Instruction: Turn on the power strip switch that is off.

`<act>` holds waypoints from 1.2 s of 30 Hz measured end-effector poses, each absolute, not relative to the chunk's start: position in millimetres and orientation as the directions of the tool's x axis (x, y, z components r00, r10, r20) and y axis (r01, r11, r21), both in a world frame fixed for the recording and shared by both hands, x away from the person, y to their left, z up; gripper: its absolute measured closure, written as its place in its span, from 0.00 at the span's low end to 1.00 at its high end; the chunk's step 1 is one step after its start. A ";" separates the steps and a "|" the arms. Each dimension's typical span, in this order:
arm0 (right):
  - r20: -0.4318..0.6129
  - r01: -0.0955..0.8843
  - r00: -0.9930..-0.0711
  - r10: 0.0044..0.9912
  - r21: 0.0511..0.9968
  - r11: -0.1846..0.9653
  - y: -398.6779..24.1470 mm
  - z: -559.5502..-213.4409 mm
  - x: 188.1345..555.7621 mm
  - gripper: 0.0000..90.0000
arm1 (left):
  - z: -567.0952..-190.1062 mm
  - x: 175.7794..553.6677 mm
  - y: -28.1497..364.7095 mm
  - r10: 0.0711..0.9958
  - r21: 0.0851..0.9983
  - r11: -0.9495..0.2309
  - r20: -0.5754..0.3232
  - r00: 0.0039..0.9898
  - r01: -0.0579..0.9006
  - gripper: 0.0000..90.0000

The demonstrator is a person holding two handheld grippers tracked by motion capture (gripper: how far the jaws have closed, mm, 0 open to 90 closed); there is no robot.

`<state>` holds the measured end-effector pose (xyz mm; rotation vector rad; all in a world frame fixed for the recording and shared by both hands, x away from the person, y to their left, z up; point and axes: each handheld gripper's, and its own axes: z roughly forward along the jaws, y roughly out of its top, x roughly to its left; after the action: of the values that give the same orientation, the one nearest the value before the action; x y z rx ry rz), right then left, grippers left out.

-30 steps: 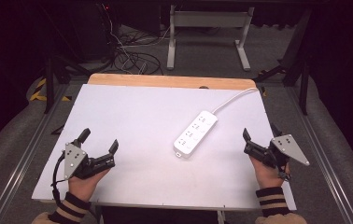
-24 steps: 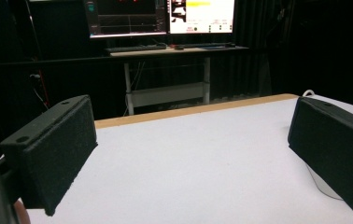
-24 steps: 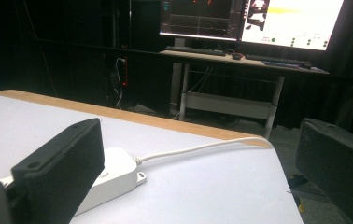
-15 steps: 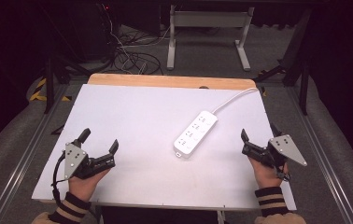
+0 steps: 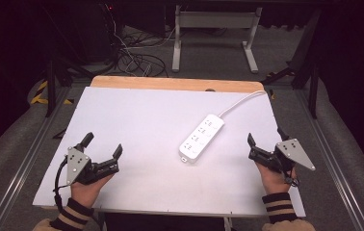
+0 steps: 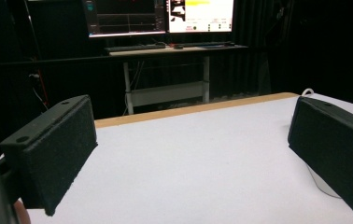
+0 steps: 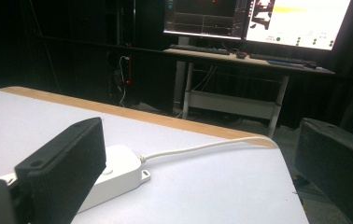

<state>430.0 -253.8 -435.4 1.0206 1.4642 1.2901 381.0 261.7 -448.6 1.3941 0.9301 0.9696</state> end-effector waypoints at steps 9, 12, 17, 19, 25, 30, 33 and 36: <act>-0.109 0.026 -0.253 0.961 0.993 0.119 -252.3 -436.5 431.2 0.04 | -448.7 380.3 262.6 0.938 0.999 -0.046 0.042 0.343 0.002 0.02; -0.108 0.029 -0.254 0.961 0.992 0.119 -251.6 -436.8 431.6 0.04 | -448.7 380.1 263.0 0.939 0.999 -0.046 0.044 0.341 0.000 0.02; -0.105 0.032 -0.255 0.961 0.993 0.117 -251.1 -436.9 431.8 0.04 | -448.8 379.9 262.9 0.939 0.999 -0.042 0.040 0.341 -0.001 0.02; -0.107 0.032 -0.256 0.961 0.992 0.119 -251.1 -437.0 431.8 0.04 | -448.8 379.9 263.0 0.940 0.999 -0.046 0.044 0.339 -0.001 0.02; -0.110 0.032 -0.260 0.959 0.992 0.122 -250.8 -437.4 431.9 0.04 | -448.4 379.6 262.8 0.939 0.999 -0.041 0.042 0.342 -0.009 0.01; -0.111 0.030 -0.264 0.958 0.992 0.123 -251.0 -437.5 431.7 0.04 | -448.5 380.1 262.7 0.939 0.999 -0.043 0.043 0.341 -0.008 0.00; -0.111 0.033 -0.261 0.959 0.992 0.124 -250.9 -437.7 431.8 0.04 | -448.7 380.3 262.4 0.939 0.999 -0.044 0.043 0.341 -0.006 0.00; -0.109 0.038 -0.264 0.958 0.992 0.123 -250.9 -438.1 432.3 0.04 | -448.7 380.5 262.3 0.939 0.999 -0.042 0.040 0.341 -0.002 0.00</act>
<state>432.3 -250.9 -438.1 1.0231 1.4956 1.2834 380.5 262.3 -448.7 1.3882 0.9323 0.9742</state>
